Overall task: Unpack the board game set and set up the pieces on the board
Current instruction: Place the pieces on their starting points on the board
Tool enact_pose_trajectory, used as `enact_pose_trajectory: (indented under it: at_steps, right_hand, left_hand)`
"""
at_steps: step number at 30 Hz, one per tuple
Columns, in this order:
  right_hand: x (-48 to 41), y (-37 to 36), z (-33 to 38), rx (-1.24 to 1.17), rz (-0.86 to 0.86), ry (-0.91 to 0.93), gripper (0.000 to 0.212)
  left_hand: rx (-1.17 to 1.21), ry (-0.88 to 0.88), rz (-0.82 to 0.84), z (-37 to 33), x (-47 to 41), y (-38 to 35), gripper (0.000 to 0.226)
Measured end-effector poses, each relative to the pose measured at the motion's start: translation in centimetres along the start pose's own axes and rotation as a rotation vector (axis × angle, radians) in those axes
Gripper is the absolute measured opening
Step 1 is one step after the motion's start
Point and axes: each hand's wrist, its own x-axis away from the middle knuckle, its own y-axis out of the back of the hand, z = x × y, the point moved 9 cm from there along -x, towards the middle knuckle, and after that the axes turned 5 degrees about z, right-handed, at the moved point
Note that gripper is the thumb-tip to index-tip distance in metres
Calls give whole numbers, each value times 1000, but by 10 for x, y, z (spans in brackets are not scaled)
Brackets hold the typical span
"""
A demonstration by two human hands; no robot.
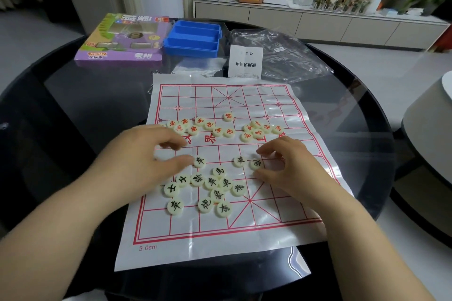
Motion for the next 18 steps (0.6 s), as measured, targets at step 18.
enact_pose_trajectory:
  at_steps: [18]
  right_hand:
    - [3,10,-19,79,113,-27,28]
  left_hand:
    - [-63,-59,159,-13,-29,-40,13]
